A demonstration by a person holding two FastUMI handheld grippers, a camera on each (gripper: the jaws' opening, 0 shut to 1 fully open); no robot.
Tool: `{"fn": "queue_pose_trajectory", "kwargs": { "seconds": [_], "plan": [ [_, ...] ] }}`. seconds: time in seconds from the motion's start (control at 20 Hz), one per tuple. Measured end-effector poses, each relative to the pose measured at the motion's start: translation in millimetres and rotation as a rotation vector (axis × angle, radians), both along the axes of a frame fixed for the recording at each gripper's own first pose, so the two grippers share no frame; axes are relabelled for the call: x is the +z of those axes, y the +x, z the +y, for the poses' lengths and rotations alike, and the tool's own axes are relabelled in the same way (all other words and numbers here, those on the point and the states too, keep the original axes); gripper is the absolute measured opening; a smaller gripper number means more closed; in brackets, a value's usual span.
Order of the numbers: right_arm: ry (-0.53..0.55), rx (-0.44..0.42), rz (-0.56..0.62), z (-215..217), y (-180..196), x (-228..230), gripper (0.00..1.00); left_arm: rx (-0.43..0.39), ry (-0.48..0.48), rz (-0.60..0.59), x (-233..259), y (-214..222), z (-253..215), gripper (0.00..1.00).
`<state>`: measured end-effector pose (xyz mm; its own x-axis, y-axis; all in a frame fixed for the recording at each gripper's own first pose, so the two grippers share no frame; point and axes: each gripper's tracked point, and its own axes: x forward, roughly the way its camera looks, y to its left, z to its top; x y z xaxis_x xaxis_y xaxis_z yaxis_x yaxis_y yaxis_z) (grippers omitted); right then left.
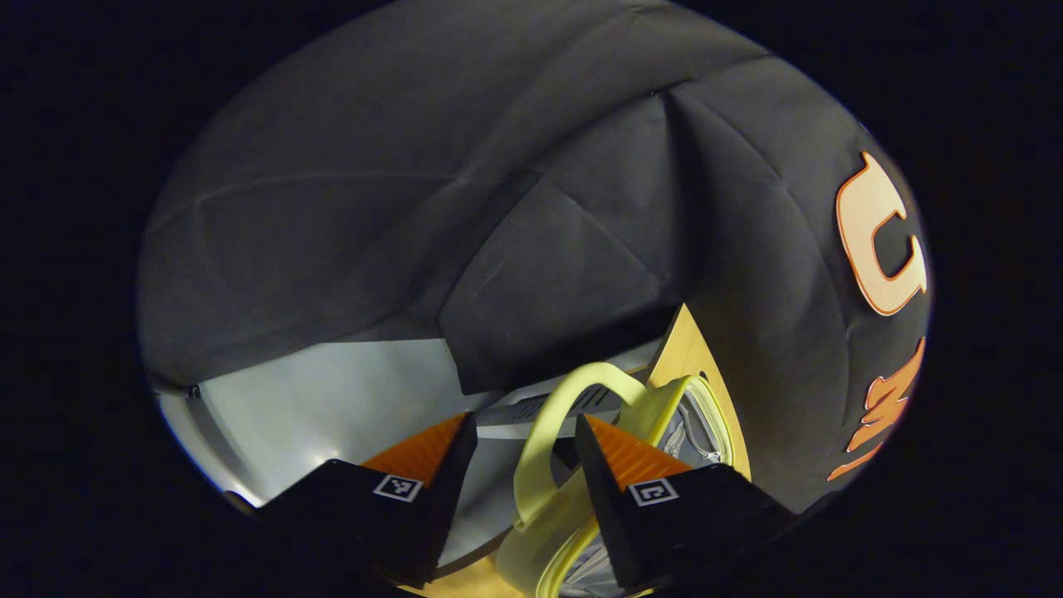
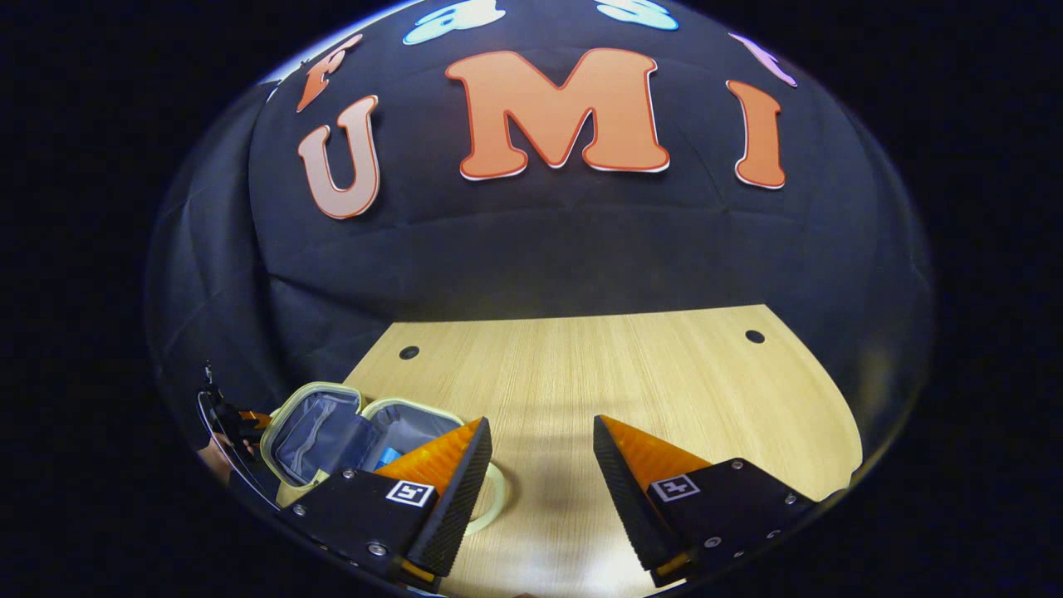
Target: First open the suitcase, pack the skin care products into it, and then close the suitcase.
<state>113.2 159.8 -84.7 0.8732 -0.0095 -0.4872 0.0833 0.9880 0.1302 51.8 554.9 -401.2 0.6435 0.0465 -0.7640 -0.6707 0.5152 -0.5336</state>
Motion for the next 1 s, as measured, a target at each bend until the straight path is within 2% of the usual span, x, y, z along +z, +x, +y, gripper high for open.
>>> {"fn": "queue_pose_trajectory", "kwargs": {
  "seconds": [0.05, 0.15, 0.25, 0.35, 0.4, 0.45, 0.65, 0.8, 1.0],
  "plan": [
    [0.001, -0.005, -0.009, -3.5, -0.5, 5.2, 0.80, -0.005, -0.015, -0.006, 0.3, 5.9, -5.6, 0.72],
    [-0.005, -0.019, -0.027, -13.5, -3.4, 14.0, 0.80, -0.017, 0.015, 0.019, 0.9, 6.3, -1.9, 0.36],
    [-0.018, -0.040, -0.044, -25.0, -7.7, 20.6, 0.80, -0.053, 0.043, -0.018, 14.0, 9.9, -5.8, 0.24],
    [-0.030, -0.056, -0.058, -36.1, -11.5, 25.4, 0.80, -0.089, 0.140, -0.079, 41.4, 17.5, -2.7, 0.23],
    [-0.034, -0.060, -0.065, -40.9, -13.6, 27.1, 0.80, -0.104, 0.181, -0.104, 83.5, 10.0, 5.7, 0.22],
    [-0.038, -0.064, -0.068, -44.6, -14.6, 27.8, 0.80, -0.143, 0.204, -0.111, 75.0, 30.8, -9.7, 0.07],
    [-0.043, -0.061, -0.097, -53.2, -15.8, 34.9, 0.80, -0.269, 0.373, -0.189, 143.4, 41.3, -35.5, 0.07],
    [-0.046, -0.039, -0.107, -55.5, -16.5, 35.1, 0.80, -0.343, 0.447, -0.254, 196.3, 45.9, -58.7, 0.06],
    [-0.035, 0.014, -0.117, -56.0, -13.4, 30.8, 0.80, -0.439, 0.544, -0.314, 249.1, 52.3, -116.1, 0.06]
  ]
}}
